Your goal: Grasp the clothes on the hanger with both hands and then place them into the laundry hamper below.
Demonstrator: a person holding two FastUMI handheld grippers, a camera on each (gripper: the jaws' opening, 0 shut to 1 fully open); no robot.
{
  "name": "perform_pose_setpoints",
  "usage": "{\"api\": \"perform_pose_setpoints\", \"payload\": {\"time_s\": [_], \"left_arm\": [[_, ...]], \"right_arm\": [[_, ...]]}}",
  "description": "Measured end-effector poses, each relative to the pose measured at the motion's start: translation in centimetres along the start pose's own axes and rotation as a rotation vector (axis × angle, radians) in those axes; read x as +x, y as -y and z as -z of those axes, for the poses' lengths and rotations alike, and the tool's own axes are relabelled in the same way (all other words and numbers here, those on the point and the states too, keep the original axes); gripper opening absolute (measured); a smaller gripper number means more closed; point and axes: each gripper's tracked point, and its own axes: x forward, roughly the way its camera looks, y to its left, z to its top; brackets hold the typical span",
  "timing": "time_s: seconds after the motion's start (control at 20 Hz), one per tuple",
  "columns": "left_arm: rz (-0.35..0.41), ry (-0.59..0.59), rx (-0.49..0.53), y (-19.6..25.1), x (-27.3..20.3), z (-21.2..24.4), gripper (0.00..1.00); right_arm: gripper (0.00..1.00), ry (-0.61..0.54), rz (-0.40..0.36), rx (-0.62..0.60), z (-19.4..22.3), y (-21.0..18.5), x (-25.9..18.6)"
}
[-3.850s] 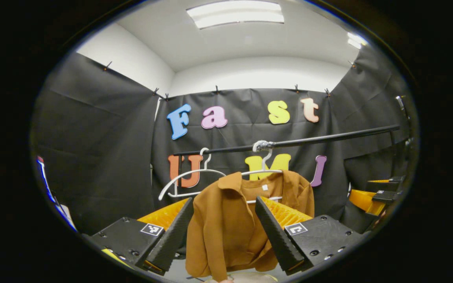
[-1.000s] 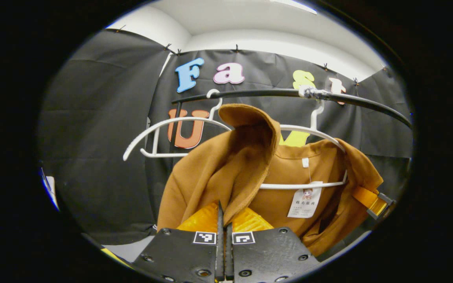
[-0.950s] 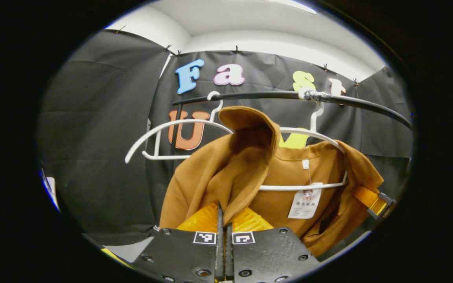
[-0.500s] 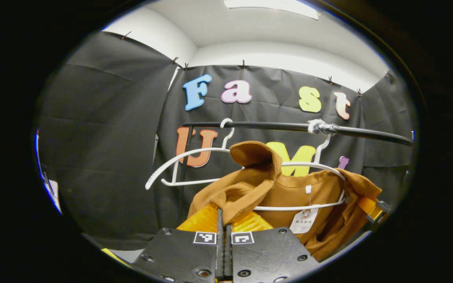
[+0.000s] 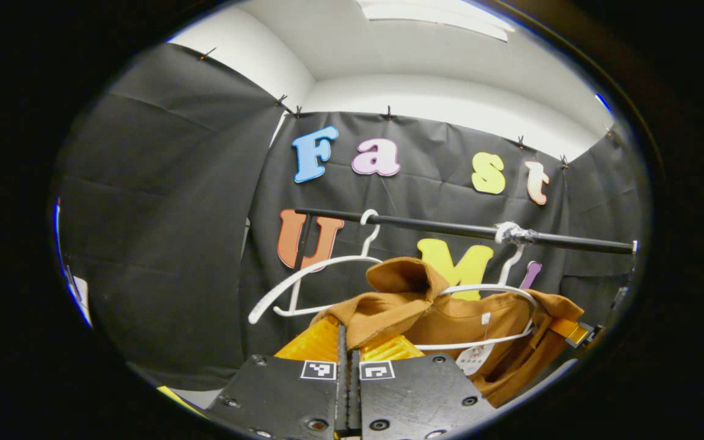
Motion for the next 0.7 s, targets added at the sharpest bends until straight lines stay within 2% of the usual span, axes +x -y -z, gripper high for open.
{"api": "perform_pose_setpoints", "payload": {"time_s": [0.15,0.25,0.4,0.45,0.5,0.55,0.7], "left_arm": [[0.001,0.010,0.024,-0.6,0.2,-0.7,0.00],[0.005,-0.004,0.008,-0.7,1.1,-0.5,0.00],[0.000,-0.023,-0.022,-1.4,1.1,-0.2,0.00],[0.000,-0.026,-0.018,-1.6,1.1,-0.1,0.05],[0.003,-0.031,-0.017,-1.6,1.4,-0.1,0.05],[0.006,-0.035,-0.020,-1.6,1.7,0.0,0.00],[0.023,-0.044,-0.024,-1.8,2.2,0.2,0.00]], "right_arm": [[0.09,0.024,0.028,-0.009,-0.5,0.4,0.3],[0.10,0.025,0.037,0.036,-0.2,0.5,0.6],[0.10,-0.021,0.017,0.136,1.5,0.8,1.8],[0.09,-0.041,0.020,0.148,2.0,1.1,2.3],[0.10,-0.064,0.012,0.162,2.3,1.0,2.0],[0.10,-0.069,0.001,0.185,2.4,0.8,2.2],[0.10,-0.104,-0.019,0.212,3.0,0.9,2.6]]}}
